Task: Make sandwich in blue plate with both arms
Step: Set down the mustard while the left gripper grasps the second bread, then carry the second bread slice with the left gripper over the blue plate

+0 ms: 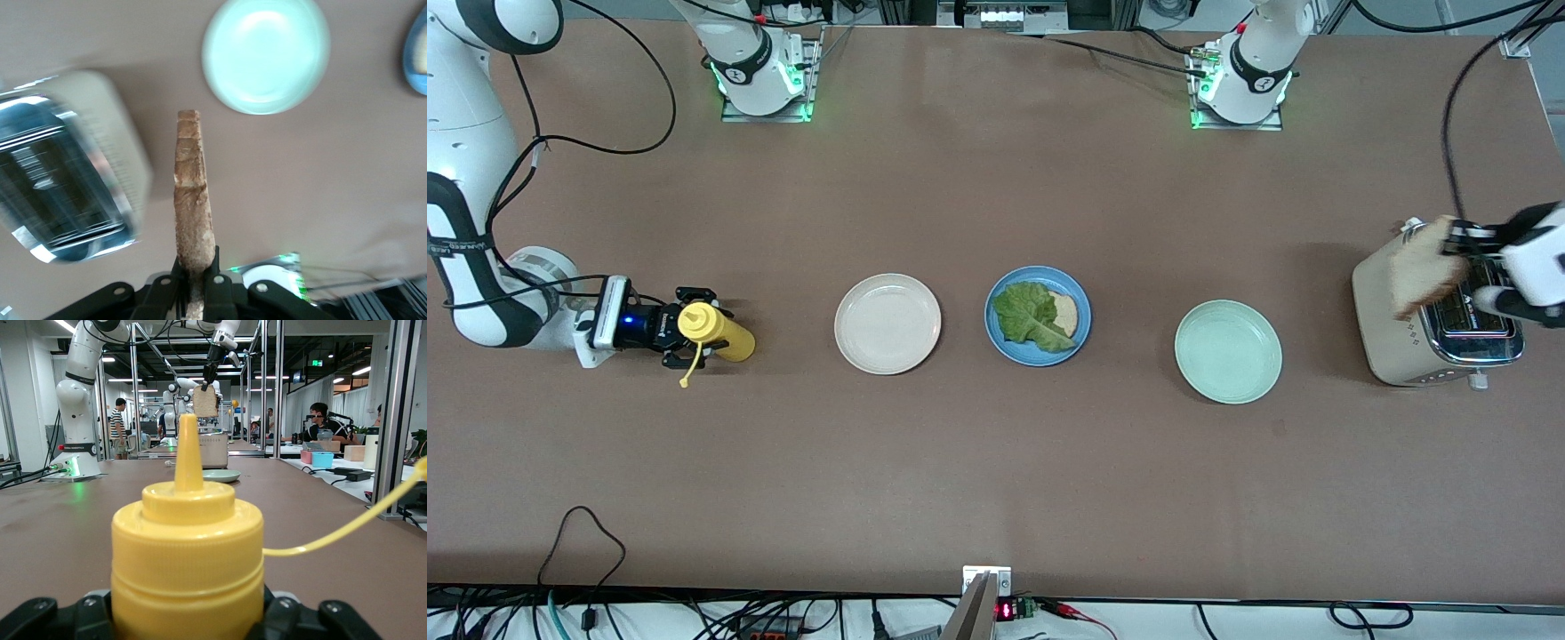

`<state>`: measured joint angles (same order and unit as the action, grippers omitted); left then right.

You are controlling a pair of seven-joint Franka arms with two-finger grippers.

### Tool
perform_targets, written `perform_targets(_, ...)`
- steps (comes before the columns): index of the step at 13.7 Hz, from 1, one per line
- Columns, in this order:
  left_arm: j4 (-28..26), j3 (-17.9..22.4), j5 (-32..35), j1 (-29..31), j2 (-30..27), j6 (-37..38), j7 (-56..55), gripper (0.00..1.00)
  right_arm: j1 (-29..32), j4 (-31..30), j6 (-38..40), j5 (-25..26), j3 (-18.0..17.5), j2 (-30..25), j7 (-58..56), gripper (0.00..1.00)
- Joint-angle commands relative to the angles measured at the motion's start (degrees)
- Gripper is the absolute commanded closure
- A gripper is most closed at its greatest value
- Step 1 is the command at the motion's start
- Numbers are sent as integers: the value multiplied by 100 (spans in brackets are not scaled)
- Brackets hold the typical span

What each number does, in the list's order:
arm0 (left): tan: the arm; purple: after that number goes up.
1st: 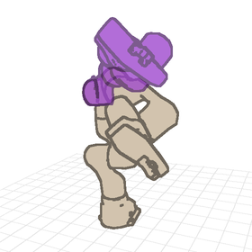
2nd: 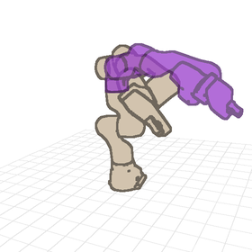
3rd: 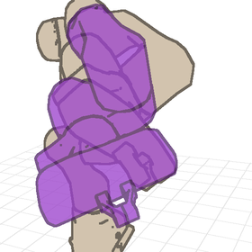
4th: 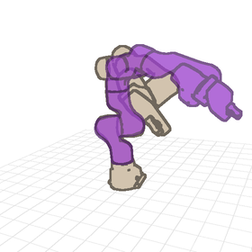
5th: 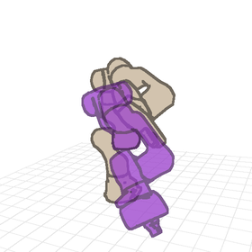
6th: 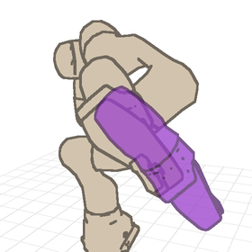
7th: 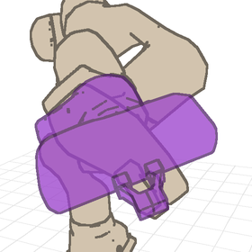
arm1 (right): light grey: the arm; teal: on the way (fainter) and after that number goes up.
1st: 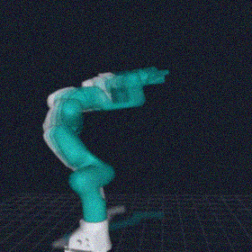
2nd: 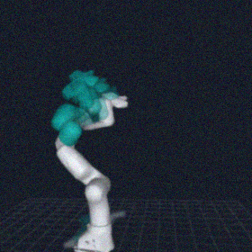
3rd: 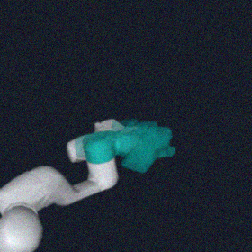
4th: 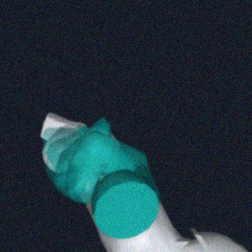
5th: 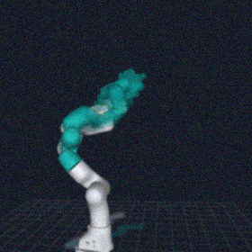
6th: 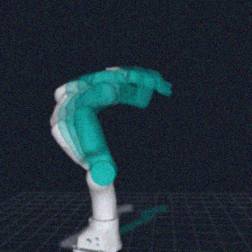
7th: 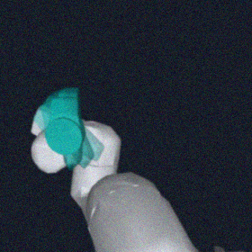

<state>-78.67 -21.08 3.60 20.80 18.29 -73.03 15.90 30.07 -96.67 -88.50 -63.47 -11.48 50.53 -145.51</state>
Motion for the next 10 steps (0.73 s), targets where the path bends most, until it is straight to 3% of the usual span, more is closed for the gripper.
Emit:
perform_targets(1,36,-195,-883,-163,262,123,-25,99,201,114,43,36,-82,115,-83,0)
perform_targets(6,19,-204,-2651,-875,948,-209,-403,98,456,289,43,642,49,54,49,0)
perform_targets(10,-324,-213,-4066,-1436,1439,-1859,-228,97,483,570,26,1292,155,-288,724,0)
